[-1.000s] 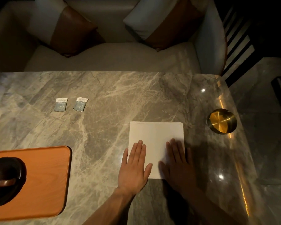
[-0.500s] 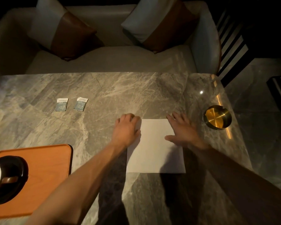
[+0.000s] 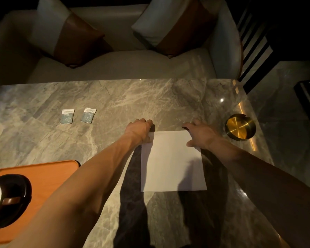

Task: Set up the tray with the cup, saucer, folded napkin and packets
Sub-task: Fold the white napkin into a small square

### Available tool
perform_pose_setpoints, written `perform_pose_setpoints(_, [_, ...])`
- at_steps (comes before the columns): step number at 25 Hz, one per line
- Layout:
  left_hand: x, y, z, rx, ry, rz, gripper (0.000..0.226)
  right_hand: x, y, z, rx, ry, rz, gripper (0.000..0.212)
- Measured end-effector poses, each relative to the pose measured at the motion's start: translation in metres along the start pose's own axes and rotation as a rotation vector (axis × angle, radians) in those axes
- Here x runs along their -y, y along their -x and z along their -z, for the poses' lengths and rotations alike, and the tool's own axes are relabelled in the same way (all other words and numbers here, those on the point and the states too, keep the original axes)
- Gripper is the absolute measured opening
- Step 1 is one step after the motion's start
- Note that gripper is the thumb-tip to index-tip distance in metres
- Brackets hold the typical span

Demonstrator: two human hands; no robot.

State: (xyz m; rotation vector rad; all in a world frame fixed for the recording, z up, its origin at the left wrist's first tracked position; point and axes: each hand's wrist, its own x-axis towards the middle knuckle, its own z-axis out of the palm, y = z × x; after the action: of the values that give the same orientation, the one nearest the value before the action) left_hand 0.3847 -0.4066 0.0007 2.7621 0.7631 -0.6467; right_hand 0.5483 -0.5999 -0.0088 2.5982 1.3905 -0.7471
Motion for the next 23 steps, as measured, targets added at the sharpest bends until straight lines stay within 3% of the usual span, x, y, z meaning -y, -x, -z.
perform_pose_setpoints(10, [0.003, 0.005, 0.003, 0.021, 0.145, 0.024, 0.015, 0.001, 0.005, 0.003, -0.040, -0.043, 0.001, 0.056])
perform_pose_setpoints(15, [0.004, 0.014, 0.011, 0.026, 0.295, 0.043, 0.011, 0.007, 0.014, 0.015, -0.051, -0.089, 0.017, 0.016])
perform_pose_setpoints(19, [0.003, 0.026, 0.015, 0.006, 0.335, 0.019, 0.008, 0.008, 0.026, 0.025, -0.030, -0.168, 0.057, 0.024])
perform_pose_setpoints(23, [0.005, 0.045, 0.015, -0.069, 0.390, -0.028, 0.006, 0.002, 0.043, 0.028, -0.087, -0.222, 0.106, 0.016])
